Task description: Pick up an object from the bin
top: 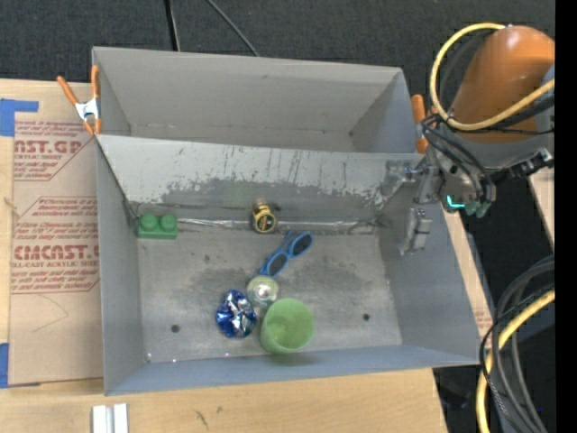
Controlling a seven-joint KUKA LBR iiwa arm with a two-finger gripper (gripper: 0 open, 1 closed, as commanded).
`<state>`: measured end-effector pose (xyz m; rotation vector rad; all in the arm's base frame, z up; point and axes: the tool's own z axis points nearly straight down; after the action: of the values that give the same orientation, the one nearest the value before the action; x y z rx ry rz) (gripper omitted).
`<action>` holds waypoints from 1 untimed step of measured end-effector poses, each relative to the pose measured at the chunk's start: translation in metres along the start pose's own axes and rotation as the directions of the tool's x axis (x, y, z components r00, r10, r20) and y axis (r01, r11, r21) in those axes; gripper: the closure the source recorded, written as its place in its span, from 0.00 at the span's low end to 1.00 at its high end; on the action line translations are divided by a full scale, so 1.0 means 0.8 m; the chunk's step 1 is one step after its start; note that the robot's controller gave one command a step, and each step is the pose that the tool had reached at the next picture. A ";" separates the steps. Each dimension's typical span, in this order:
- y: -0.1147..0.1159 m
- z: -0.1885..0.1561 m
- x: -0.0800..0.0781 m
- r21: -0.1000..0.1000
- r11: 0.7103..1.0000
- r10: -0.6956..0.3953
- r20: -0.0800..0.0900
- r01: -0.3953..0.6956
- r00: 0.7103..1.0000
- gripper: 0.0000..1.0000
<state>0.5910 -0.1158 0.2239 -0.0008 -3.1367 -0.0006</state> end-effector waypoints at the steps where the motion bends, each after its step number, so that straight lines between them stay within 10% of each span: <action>1: 0.066 0.086 0.043 -0.003 0.999 0.053 -0.003 -0.053 0.999 0.00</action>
Offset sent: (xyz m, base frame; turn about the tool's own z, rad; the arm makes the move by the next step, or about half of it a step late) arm -0.0326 0.0478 -0.0640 0.0572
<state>0.5562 -0.0633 0.1550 -0.0833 -3.1328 -0.0060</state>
